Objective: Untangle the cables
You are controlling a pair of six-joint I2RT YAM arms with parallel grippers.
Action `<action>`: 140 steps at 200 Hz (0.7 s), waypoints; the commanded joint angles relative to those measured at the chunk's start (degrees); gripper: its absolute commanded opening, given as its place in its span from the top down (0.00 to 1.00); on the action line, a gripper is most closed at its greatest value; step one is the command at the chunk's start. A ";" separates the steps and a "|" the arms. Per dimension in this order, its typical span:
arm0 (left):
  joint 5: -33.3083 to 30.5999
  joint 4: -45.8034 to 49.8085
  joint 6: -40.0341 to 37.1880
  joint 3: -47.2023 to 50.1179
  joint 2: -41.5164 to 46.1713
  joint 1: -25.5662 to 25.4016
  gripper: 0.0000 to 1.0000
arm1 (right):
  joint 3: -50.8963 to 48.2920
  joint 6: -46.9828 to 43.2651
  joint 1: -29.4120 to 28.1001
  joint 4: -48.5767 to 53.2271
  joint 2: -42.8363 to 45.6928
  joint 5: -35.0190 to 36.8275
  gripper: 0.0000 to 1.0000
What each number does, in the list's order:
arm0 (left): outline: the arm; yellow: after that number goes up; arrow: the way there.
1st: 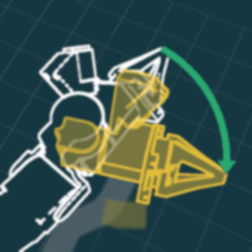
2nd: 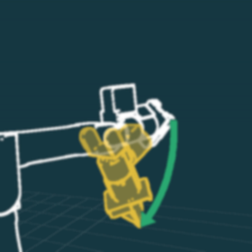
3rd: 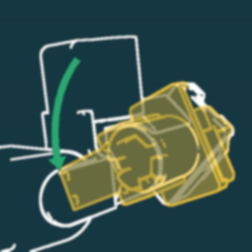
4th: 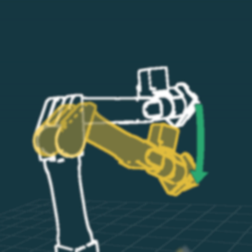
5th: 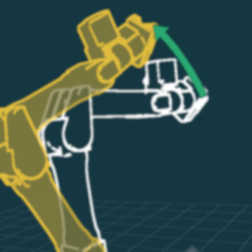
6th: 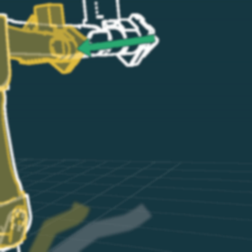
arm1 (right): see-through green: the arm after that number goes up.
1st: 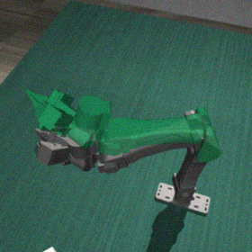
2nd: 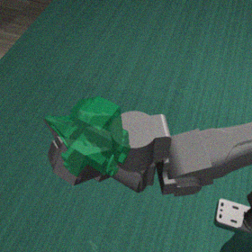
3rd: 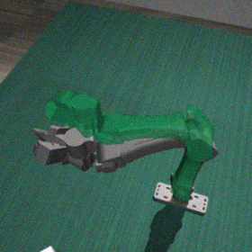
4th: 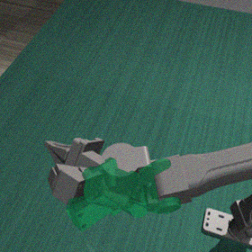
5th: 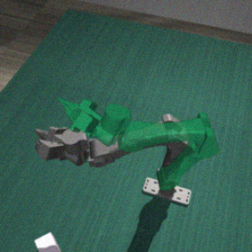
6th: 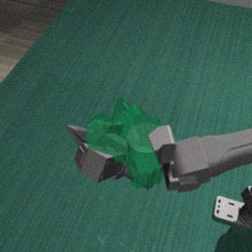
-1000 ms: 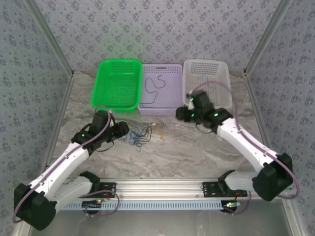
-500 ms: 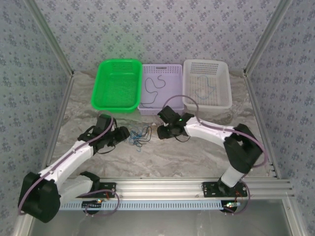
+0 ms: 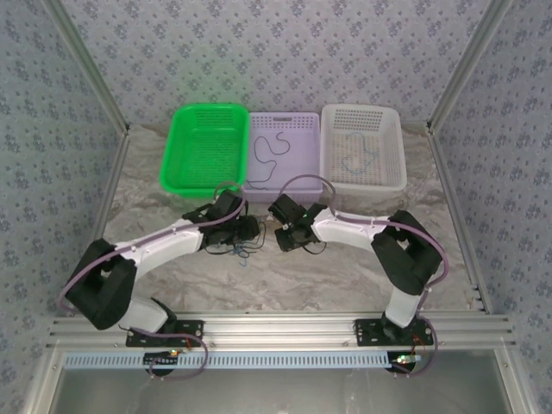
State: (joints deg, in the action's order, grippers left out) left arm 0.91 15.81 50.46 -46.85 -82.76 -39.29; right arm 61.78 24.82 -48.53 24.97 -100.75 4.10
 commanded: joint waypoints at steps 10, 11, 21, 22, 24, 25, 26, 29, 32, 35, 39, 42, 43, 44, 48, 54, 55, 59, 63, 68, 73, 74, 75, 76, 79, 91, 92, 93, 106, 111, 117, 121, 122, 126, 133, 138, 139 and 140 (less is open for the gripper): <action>-4.33 -0.63 -1.25 -2.98 -3.21 -1.65 0.53 | -1.30 1.42 -0.25 -2.08 0.85 -0.02 0.76; -4.51 -0.62 -1.29 -3.07 -3.33 -1.75 0.53 | -1.35 1.44 -0.29 -2.10 0.83 0.01 0.76; -5.61 -0.18 -1.51 -3.60 -4.74 -2.01 0.55 | -1.36 1.51 -0.29 -2.27 0.87 0.12 0.80; -5.72 -0.13 -1.55 -3.64 -4.89 -2.06 0.55 | -1.33 1.49 -0.27 -2.24 0.89 0.08 0.81; -5.80 -0.09 -1.62 -3.72 -5.11 -2.14 0.56 | -1.29 1.47 -0.25 -2.28 0.86 0.11 0.82; -5.86 -0.09 -1.65 -3.75 -5.30 -2.17 0.56 | -1.30 1.46 -0.25 -2.29 0.88 0.11 0.82; -5.93 -0.08 -1.75 -3.80 -5.48 -2.14 0.56 | -1.31 1.46 -0.25 -2.25 0.89 0.12 0.83; -6.12 -0.03 -1.86 -3.86 -5.93 -2.30 0.57 | -1.30 1.46 -0.29 -2.15 0.87 0.15 0.84; -6.46 0.02 -2.01 -3.97 -6.35 -2.36 0.59 | -1.23 1.53 -0.33 -2.13 0.96 0.16 0.86; -6.85 0.20 -2.10 -4.03 -6.80 -2.51 0.60 | -1.22 1.55 -0.38 -2.04 1.05 0.27 0.87; -7.32 0.32 -2.19 -4.13 -7.50 -2.60 0.62 | -1.25 1.55 -0.39 -1.84 1.26 0.37 0.90; -7.66 0.42 -2.26 -4.15 -7.93 -2.72 0.64 | -1.35 1.55 -0.40 -1.69 1.52 0.46 0.92; -7.71 0.39 -2.28 -4.23 -8.07 -2.81 0.65 | -1.33 1.55 -0.36 -1.64 1.57 0.51 0.92; -7.83 0.42 -2.33 -4.22 -8.22 -2.85 0.65 | -1.36 1.55 -0.39 -1.57 1.67 0.49 0.93; -8.28 0.52 -2.38 -4.19 -8.81 -2.91 0.68 | -1.40 1.61 -0.45 -1.37 2.09 0.71 0.95; -9.19 0.72 -2.55 -4.13 -9.71 -3.08 0.73 | -1.71 1.71 -0.55 -1.02 2.85 1.06 0.98; -9.40 0.76 -2.60 -4.13 -9.83 -3.12 0.74 | -1.77 1.72 -0.53 -0.96 2.98 1.16 0.99; -10.27 0.99 -2.63 -4.07 -10.28 -3.29 0.78 | -2.03 1.79 -0.51 -0.82 3.55 1.32 1.00; -11.29 1.08 -2.71 -3.94 -10.73 -3.46 0.82 | -2.38 1.79 -0.51 -0.51 4.32 1.56 1.00; -12.43 1.15 -2.79 -3.59 -11.24 -3.50 0.86 | -2.69 1.90 -0.52 -0.15 5.37 1.92 1.00; -13.28 0.99 -2.67 -3.19 -11.80 -3.52 0.89 | -3.11 1.90 -0.42 0.34 6.71 2.20 1.00; -13.38 0.94 -2.66 -3.09 -11.98 -3.52 0.90 | -3.22 1.86 -0.42 0.43 6.97 2.26 1.00; -13.56 0.91 -2.65 -3.04 -12.07 -3.56 0.91 | -3.32 1.92 -0.47 0.56 7.23 2.38 1.00; -13.65 0.85 -2.65 -2.97 -12.16 -3.58 0.92 | -3.46 1.96 -0.40 0.63 7.50 2.48 1.00; -14.07 0.74 -2.63 -2.61 -12.45 -3.60 0.94 | -3.74 1.98 -0.34 0.96 8.24 2.61 1.00; -15.23 -0.10 -2.21 -1.49 -13.59 -3.59 1.00 | -4.87 2.07 0.20 2.32 11.67 3.17 1.00; -15.36 -0.14 -2.17 -1.45 -13.67 -3.59 1.00 | -5.02 2.07 0.29 2.43 12.00 3.22 1.00; -15.43 -0.15 -2.10 -1.34 -13.71 -3.60 1.00 | -5.14 2.07 0.37 2.53 12.30 3.25 1.00; -16.02 -1.49 -1.53 0.17 -14.25 -3.53 1.00 | -6.49 2.07 1.64 4.03 16.36 3.47 1.00; -16.16 -1.97 -1.33 0.67 -14.34 -3.60 1.00 | -6.99 1.98 2.36 4.60 17.96 3.46 1.00; -16.35 -2.41 -1.11 1.17 -14.36 -3.57 1.00 | -7.55 1.79 3.45 5.37 19.91 3.07 1.00; -16.50 -2.69 -1.03 1.43 -14.36 -3.60 1.00 | -7.87 1.66 4.25 5.83 21.31 2.73 1.00; -16.52 -2.71 -1.00 1.51 -14.36 -3.56 1.00 | -7.93 1.60 4.33 5.94 21.65 2.65 1.00; -16.69 -2.82 -0.90 1.76 -14.37 -3.54 1.00 | -8.20 1.56 5.32 6.42 23.05 2.21 1.00; -16.93 -3.04 -0.80 1.99 -14.28 -3.60 1.00 | -8.62 1.27 6.92 7.19 25.52 1.49 1.00; -17.11 -2.98 -0.79 2.15 -14.20 -3.59 1.00 | -8.77 1.11 8.06 7.84 27.27 0.84 1.00; -17.14 -3.03 -0.80 2.17 -14.19 -3.55 1.00 | -8.82 1.11 8.39 8.00 27.62 0.79 1.00; -17.15 -3.09 -0.80 2.19 -14.19 -3.53 1.00 | -8.80 1.07 8.56 8.08 27.98 0.76 1.00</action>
State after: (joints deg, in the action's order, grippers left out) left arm -12.75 11.68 48.99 -47.68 -94.94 -43.20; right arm 54.52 26.09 -44.45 27.81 -79.66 5.23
